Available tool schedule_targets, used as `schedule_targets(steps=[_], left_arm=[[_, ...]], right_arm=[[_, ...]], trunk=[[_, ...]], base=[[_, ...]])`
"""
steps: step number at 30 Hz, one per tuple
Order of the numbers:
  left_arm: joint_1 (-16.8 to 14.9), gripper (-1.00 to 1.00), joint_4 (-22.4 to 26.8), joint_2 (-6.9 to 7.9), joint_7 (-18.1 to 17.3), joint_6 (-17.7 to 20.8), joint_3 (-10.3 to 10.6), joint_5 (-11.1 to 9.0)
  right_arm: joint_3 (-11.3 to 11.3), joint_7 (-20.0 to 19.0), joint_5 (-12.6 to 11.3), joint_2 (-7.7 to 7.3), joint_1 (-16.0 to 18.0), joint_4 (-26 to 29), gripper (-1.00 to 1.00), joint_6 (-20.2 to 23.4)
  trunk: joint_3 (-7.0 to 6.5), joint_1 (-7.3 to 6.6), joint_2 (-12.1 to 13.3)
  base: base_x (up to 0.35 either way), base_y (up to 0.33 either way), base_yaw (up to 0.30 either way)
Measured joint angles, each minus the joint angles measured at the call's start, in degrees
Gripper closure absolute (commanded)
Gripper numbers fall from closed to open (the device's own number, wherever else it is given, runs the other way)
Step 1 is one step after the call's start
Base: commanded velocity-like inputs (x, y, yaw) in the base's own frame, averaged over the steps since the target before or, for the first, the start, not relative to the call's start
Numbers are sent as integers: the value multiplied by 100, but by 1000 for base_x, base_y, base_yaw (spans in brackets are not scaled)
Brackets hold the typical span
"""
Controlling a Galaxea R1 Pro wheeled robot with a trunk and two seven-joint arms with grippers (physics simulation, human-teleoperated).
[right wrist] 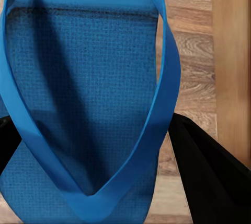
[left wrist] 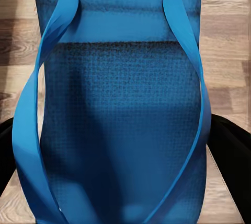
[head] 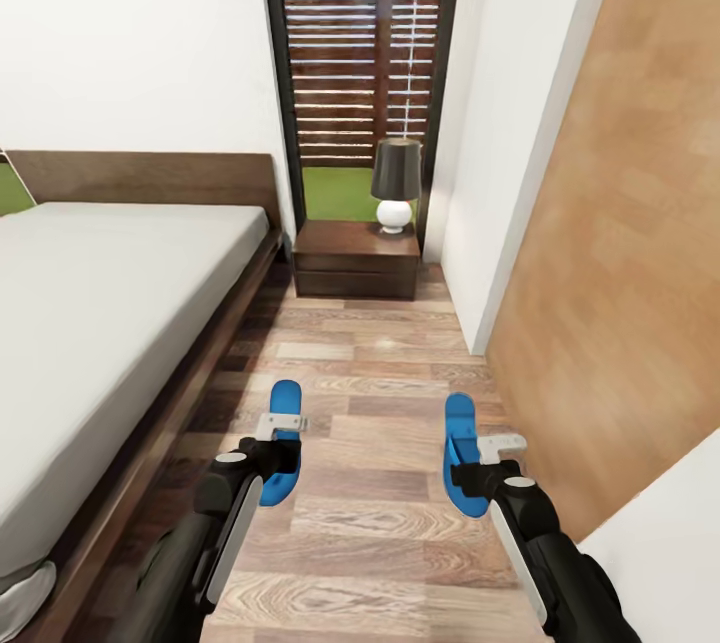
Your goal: In the bedroom, move the book from the bed onto either nightstand, and place the two sandals side by side next to the bed.
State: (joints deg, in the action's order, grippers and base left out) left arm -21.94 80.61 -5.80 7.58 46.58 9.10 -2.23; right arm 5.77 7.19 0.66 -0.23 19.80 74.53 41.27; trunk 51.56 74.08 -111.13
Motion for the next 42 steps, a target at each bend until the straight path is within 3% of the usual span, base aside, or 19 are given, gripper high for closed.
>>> schedule_targets(steps=[16,27,42], left_arm=[[1,100,22,3,0,1,-4,-1],[1,100,29,0,0,-2,-6,-1],[1,100,29,1,0,-8,-4,-1]], right_arm=[[2,2,3,-1,-3,2,100,-2],[5,5,9,7,0,1,100,-1],[10,6,16,15,1,2,100,0]], trunk=[[0,0,0],[0,0,0],[0,0,0]], base=[[323,-23,24],[336,-19,250],[320,-166,271]])
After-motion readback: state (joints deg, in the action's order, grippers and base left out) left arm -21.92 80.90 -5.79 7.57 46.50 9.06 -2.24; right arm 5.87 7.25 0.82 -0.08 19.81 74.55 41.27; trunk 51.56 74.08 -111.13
